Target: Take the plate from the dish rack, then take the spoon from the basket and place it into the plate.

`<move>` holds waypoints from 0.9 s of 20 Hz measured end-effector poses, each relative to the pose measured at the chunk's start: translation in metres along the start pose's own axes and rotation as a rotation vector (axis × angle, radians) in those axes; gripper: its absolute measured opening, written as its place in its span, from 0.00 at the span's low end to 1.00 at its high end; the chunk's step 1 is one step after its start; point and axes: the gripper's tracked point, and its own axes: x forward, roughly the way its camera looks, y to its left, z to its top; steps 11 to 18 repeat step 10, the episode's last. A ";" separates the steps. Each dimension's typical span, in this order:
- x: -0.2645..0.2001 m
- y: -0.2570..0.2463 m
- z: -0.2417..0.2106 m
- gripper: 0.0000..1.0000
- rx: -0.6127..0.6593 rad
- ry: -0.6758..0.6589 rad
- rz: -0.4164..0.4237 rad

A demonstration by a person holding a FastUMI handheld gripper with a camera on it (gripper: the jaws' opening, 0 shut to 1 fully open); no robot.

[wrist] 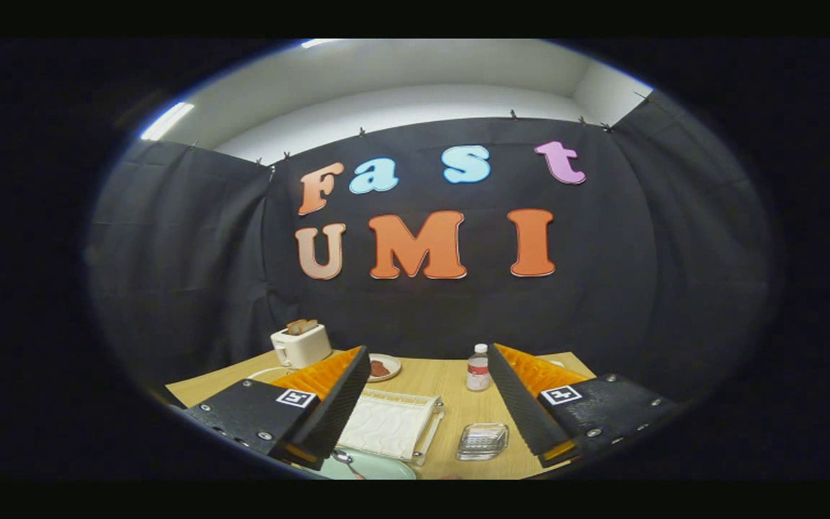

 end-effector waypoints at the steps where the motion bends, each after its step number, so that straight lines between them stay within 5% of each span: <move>1: 0.000 -0.001 0.006 0.98 -0.002 -0.023 -0.006; 7: -0.006 0.000 0.031 0.97 -0.030 -0.146 -0.006; 18: -0.006 -0.001 0.029 0.97 -0.044 -0.143 -0.010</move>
